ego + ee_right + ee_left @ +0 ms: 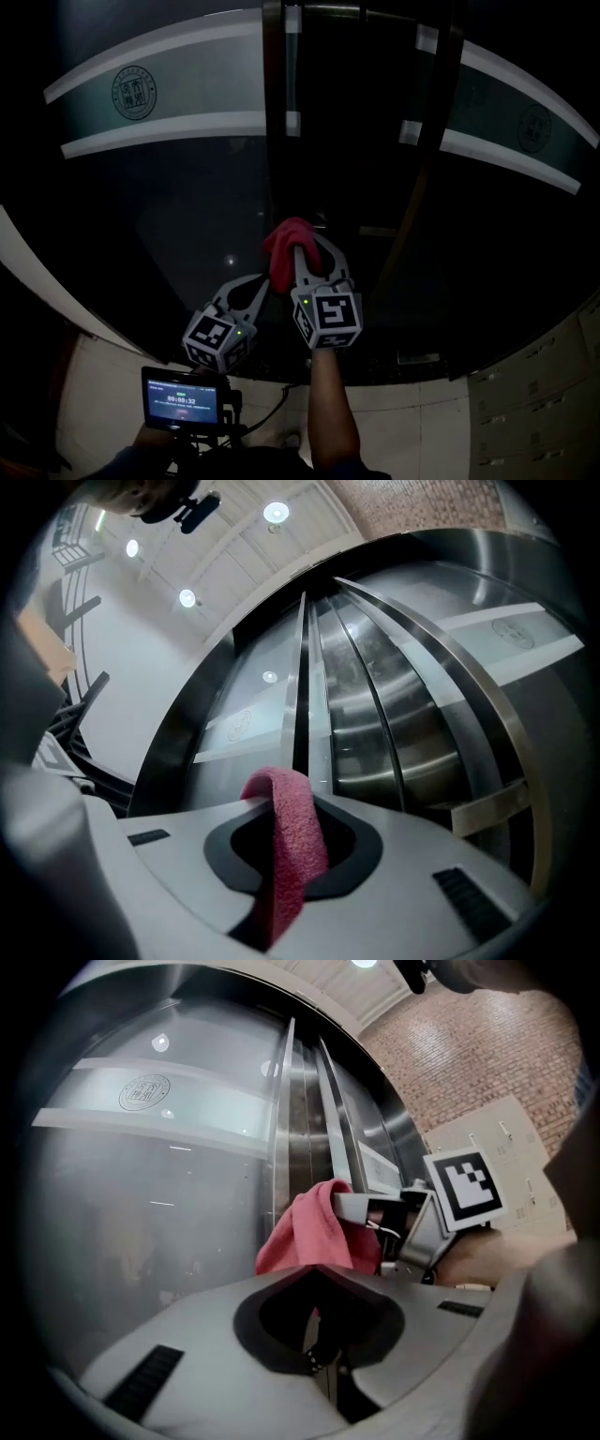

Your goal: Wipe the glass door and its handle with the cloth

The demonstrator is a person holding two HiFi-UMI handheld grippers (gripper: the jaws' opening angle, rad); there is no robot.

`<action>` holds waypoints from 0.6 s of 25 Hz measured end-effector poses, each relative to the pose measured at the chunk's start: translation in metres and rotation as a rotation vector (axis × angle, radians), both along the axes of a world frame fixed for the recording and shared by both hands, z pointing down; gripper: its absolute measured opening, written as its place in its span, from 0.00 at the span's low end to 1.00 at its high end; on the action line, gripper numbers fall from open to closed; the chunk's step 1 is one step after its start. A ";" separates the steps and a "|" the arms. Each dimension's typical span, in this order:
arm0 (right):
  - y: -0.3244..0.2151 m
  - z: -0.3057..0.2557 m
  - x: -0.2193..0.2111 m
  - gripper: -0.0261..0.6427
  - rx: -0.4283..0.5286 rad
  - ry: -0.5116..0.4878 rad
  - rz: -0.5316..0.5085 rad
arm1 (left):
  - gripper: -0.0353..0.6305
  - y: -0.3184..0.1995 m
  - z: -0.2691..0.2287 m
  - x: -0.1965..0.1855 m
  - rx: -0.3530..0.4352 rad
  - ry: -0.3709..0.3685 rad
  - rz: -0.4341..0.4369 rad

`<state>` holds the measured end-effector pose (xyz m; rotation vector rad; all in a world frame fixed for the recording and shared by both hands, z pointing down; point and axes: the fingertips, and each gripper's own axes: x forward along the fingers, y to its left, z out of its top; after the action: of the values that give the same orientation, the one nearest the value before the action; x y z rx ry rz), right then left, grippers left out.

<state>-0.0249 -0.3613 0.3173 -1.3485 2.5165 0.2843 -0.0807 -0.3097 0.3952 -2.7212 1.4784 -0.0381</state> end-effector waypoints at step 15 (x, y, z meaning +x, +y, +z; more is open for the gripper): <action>0.019 0.132 -0.019 0.08 -0.228 -0.129 0.096 | 0.07 0.009 0.031 -0.034 -0.061 -0.028 0.094</action>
<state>-0.0442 -0.3426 0.4489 -1.5213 2.4382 -0.0725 -0.1148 -0.3007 0.4259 -2.8226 1.3626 -0.1191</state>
